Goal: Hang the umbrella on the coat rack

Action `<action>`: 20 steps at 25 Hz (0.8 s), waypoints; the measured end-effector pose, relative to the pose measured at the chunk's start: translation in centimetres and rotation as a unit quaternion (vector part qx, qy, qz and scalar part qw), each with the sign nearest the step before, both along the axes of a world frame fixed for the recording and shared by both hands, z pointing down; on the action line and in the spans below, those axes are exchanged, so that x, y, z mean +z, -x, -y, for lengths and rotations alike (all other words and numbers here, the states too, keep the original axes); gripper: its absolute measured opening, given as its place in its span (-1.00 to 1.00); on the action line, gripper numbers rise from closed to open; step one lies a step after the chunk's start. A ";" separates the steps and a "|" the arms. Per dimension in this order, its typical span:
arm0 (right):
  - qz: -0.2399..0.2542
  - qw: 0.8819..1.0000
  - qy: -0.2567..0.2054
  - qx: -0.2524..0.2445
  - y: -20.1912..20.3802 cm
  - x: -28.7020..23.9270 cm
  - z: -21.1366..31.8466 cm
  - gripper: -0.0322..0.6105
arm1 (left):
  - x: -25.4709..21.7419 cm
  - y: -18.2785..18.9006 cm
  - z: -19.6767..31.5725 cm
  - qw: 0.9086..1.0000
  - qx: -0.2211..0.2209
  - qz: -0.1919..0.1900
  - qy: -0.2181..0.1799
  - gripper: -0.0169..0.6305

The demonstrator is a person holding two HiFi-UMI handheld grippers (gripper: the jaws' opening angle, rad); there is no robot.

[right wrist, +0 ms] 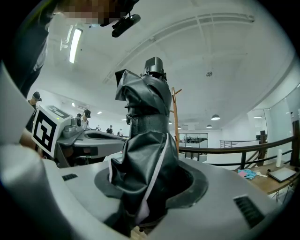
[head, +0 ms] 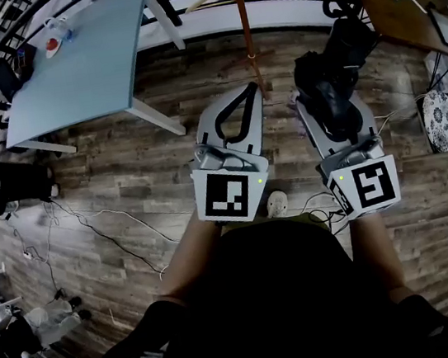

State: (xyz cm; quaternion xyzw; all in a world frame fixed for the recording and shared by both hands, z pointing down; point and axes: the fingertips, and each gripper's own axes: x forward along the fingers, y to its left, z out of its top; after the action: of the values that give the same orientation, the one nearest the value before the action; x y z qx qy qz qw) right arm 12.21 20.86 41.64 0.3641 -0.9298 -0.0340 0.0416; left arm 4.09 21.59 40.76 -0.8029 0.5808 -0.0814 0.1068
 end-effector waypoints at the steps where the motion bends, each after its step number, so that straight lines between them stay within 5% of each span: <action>1: 0.001 1.000 0.001 0.001 0.0 0.0 0.1 -0.23 | 0.0 0.1 0.1 1.000 0.001 -0.001 0.001 -0.91; 20: -0.007 0.998 -0.019 0.054 7.2 -1.9 2.3 -0.23 | -2.5 8.8 3.4 0.999 0.035 -0.009 -0.030 -0.91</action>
State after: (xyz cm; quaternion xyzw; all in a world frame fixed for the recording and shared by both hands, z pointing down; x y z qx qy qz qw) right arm 5.03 18.60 39.72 0.4142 -0.9077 -0.0518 0.0428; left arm -4.71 18.19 38.28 -0.8199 0.5553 -0.0529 0.1287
